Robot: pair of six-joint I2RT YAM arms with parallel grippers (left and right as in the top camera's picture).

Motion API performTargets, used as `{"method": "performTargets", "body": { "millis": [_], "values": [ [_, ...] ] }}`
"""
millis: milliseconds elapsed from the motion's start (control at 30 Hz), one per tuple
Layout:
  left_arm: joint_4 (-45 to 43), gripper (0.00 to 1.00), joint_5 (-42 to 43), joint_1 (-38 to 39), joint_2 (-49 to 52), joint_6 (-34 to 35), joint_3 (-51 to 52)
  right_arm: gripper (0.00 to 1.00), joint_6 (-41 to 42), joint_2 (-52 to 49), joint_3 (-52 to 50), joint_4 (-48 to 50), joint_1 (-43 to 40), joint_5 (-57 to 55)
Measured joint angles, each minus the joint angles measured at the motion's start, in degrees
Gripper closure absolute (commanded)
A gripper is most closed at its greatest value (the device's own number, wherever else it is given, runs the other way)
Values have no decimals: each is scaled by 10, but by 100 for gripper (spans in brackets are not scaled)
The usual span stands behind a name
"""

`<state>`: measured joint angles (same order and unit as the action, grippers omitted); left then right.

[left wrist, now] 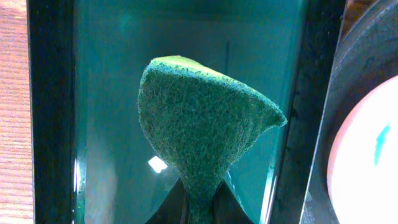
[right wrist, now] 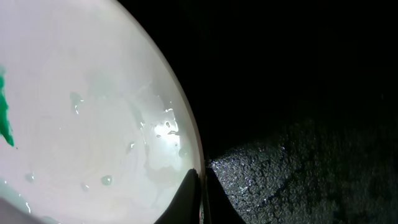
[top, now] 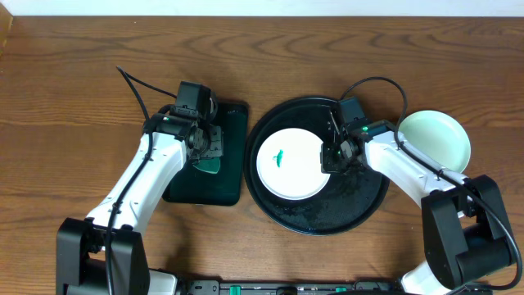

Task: Clean dirty plates on tray and stack at the side

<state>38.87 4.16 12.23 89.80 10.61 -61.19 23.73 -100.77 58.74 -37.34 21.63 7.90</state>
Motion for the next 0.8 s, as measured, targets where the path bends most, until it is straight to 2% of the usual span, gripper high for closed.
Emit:
{"method": "performTargets", "body": {
  "millis": [133, 167, 233, 300, 500, 567, 800],
  "values": [
    [0, 92, 0, 0, 0, 0, 0, 99, 0, 0, 0, 2, 0, 0],
    [0, 92, 0, 0, 0, 0, 0, 96, 0, 0, 0, 2, 0, 0],
    [0, 92, 0, 0, 0, 0, 0, 82, 2, 0, 0, 3, 0, 0],
    [0, 92, 0, 0, 0, 0, 0, 80, 0, 0, 0, 4, 0, 0],
    [0, 92, 0, 0, 0, 0, 0, 90, -2, 0, 0, 5, 0, 0],
    [0, 93, 0, 0, 0, 0, 0, 96, -3, 0, 0, 3, 0, 0],
    [0, 92, 0, 0, 0, 0, 0, 99, -5, 0, 0, 1, 0, 1]
  ]
}}
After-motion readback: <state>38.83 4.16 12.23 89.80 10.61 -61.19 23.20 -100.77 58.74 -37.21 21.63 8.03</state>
